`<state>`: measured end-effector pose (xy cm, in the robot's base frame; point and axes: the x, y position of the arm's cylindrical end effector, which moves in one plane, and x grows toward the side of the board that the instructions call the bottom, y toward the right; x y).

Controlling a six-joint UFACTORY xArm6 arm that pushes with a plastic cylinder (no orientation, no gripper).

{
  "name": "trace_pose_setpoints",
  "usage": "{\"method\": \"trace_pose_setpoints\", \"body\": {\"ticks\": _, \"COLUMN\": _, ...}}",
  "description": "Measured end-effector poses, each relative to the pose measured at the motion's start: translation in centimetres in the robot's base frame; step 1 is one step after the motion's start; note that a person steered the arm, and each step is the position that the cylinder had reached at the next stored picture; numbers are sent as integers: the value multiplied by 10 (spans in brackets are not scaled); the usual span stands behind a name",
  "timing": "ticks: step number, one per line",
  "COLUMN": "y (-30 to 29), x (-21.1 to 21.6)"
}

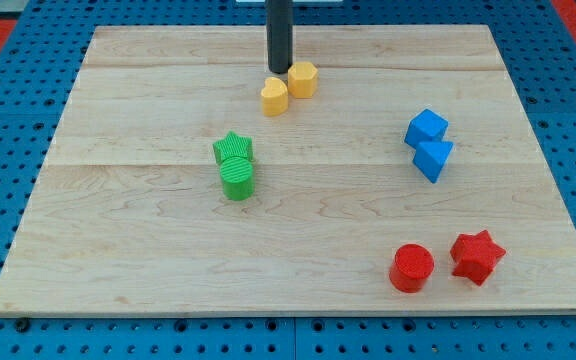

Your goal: Slide the yellow hexagon closer to the blue cube

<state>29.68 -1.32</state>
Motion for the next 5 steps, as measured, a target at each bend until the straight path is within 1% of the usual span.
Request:
{"method": "trace_pose_setpoints", "body": {"ticks": 1, "y": 19, "x": 12}}
{"method": "trace_pose_setpoints", "body": {"ticks": 2, "y": 110, "x": 23}}
{"method": "trace_pose_setpoints", "body": {"ticks": 3, "y": 142, "x": 43}}
{"method": "trace_pose_setpoints", "body": {"ticks": 4, "y": 126, "x": 23}}
{"method": "trace_pose_setpoints", "body": {"ticks": 5, "y": 86, "x": -22}}
